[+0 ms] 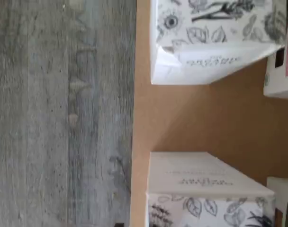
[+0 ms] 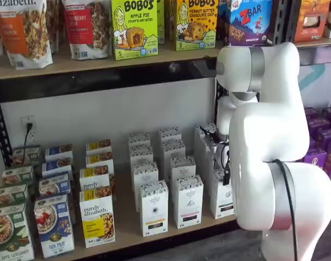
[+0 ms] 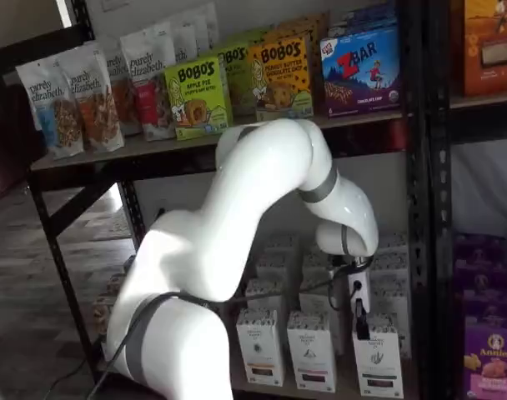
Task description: Pick up the white box with a green strip in the middle, on the bottom shelf, the sixth box from the left
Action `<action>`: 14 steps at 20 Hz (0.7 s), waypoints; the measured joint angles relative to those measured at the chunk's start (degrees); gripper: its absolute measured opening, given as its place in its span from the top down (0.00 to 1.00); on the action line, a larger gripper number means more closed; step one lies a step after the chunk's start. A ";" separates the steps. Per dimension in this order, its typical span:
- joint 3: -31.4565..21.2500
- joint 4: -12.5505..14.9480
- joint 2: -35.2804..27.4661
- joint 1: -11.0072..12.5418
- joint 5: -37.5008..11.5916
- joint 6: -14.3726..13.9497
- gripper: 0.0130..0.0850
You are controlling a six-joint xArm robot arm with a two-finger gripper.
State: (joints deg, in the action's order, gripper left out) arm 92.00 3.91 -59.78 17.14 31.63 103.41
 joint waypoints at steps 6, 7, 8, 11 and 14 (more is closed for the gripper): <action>2.76 6.12 -2.22 0.06 1.48 -5.14 0.00; 3.03 6.94 -2.49 -0.02 1.60 -5.93 0.00; 3.43 7.96 -2.83 -0.15 1.88 -6.90 0.00; 4.46 9.09 -3.72 -0.52 2.71 -8.23 0.00; 5.11 10.90 -4.37 -0.74 3.01 -10.00 0.00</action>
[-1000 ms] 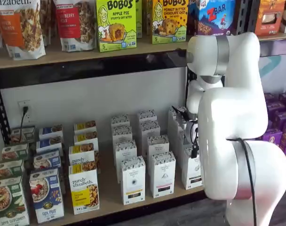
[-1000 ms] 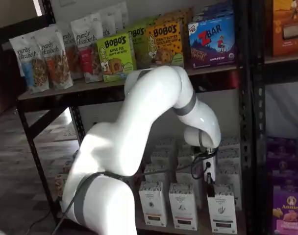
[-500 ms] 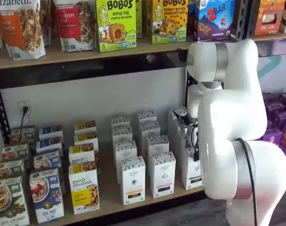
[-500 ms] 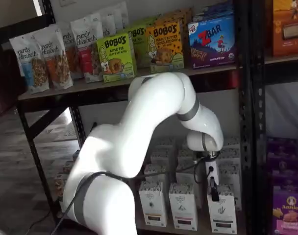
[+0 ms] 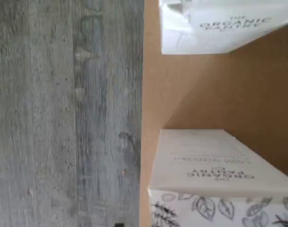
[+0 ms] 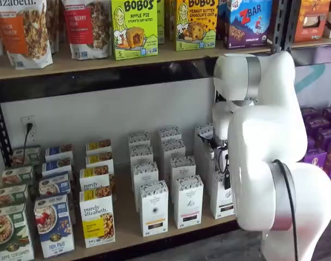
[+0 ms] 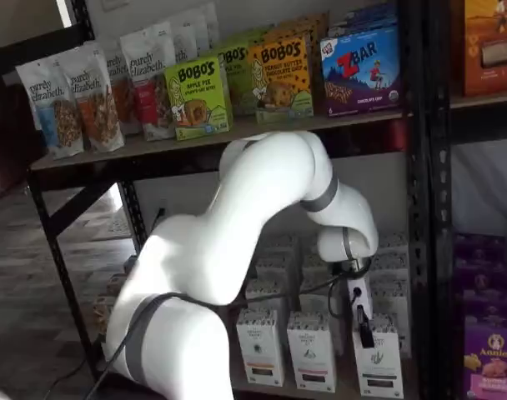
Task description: Pick up the white box with a green strip in the middle, on the bottom shelf, the sixth box from the left
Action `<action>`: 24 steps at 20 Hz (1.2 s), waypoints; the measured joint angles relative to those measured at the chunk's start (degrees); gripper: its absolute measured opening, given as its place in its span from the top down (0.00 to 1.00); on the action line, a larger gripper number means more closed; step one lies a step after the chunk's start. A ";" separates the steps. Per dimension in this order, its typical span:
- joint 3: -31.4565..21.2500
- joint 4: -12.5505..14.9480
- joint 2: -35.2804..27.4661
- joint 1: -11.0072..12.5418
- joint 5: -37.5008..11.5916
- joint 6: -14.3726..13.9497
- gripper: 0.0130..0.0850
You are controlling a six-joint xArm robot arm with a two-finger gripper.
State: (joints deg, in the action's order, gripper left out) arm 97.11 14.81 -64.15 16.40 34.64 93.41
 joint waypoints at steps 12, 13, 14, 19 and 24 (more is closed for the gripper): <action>0.98 -1.06 -0.80 0.18 0.56 1.10 0.28; 0.99 -0.79 -0.81 0.19 0.49 0.88 0.28; 1.02 -0.57 -0.84 0.19 0.50 0.71 0.28; 1.24 -1.11 -0.88 0.25 1.03 1.23 0.33; 0.29 -0.69 -0.23 0.41 0.79 0.98 0.50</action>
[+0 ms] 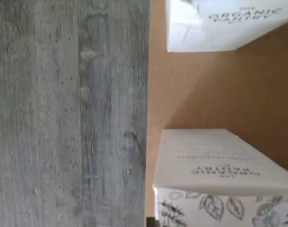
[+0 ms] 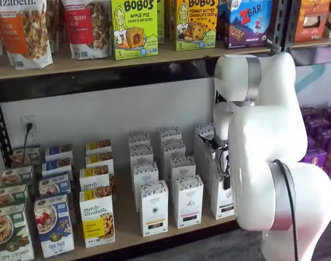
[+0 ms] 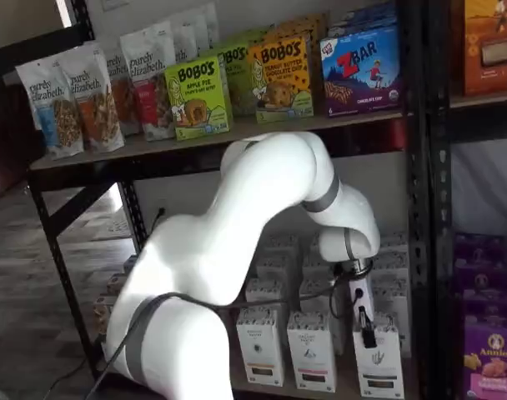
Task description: Pick up the white box with a green strip in the middle, on the bottom shelf, the sixth box from the left
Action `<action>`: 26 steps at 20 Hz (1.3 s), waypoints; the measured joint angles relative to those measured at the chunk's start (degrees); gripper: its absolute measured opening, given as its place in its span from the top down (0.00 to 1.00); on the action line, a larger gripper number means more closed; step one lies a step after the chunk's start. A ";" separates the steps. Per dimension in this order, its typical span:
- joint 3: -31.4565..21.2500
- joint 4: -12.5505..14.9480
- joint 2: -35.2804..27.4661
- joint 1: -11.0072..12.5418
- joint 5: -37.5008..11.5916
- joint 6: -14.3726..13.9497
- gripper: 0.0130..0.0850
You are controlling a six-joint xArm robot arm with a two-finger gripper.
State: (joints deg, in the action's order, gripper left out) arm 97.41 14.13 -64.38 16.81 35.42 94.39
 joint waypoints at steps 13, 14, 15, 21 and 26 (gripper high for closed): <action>-16.09 5.89 10.17 -0.20 -6.75 -6.09 0.50; -18.55 5.60 11.97 -0.44 -7.45 -6.14 0.50; -21.13 4.90 13.87 -0.73 -8.08 -5.88 0.50; -35.15 4.83 24.84 -1.65 -12.05 -7.09 0.50; -44.45 1.04 34.07 -2.63 -10.46 -4.57 0.50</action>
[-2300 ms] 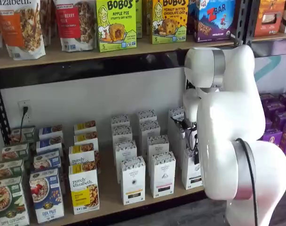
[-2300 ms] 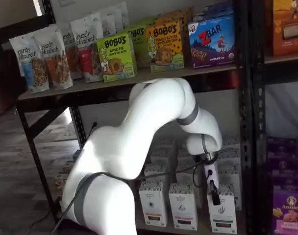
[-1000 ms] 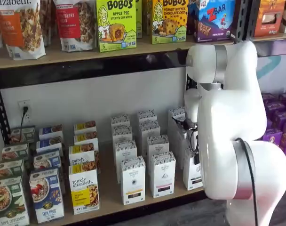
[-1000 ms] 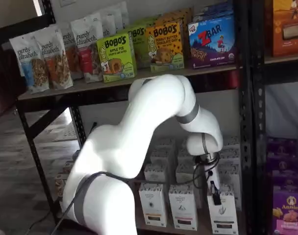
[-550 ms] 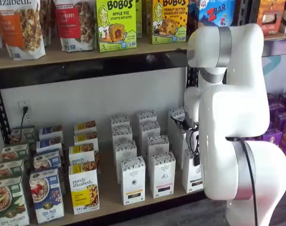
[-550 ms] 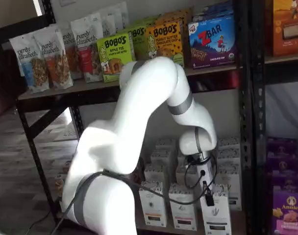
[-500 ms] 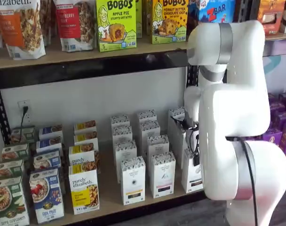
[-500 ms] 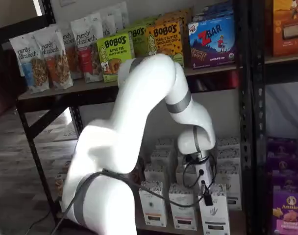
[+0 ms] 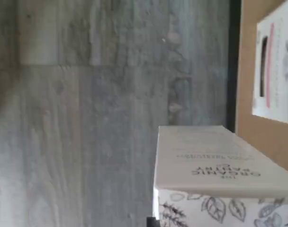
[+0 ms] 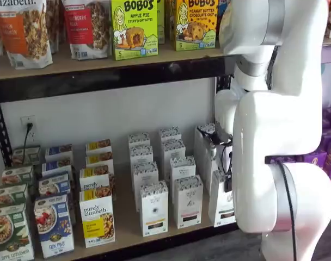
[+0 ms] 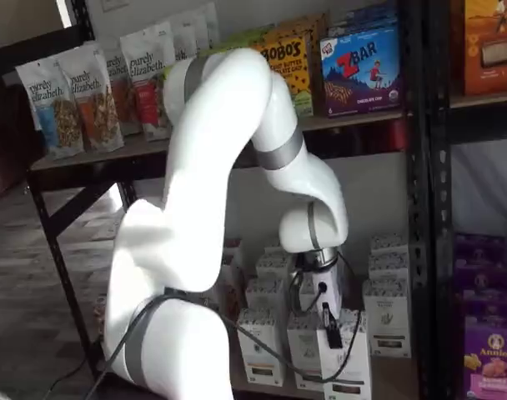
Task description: Pick up the white box with a green strip in the middle, on the bottom shelf, the sixth box from the left
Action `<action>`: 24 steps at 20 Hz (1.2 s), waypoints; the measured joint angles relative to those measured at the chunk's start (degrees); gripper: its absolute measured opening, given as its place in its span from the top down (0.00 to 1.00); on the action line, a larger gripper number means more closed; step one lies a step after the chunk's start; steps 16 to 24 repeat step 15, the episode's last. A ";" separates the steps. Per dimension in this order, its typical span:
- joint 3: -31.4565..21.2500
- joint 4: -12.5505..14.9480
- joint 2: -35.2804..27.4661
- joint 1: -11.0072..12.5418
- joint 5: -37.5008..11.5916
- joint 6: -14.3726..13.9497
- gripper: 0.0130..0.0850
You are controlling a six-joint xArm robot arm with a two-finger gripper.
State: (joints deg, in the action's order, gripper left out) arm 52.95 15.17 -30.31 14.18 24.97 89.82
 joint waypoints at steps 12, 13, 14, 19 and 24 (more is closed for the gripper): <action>-13.00 -2.63 19.26 -3.51 6.55 -0.60 0.50; -13.23 -3.05 20.25 -3.85 7.68 -0.52 0.50; -13.43 -3.32 21.16 -4.19 8.65 -0.55 0.50; -13.64 -3.38 21.83 -4.43 9.09 -0.70 0.50; -13.64 -3.38 21.83 -4.43 9.09 -0.70 0.50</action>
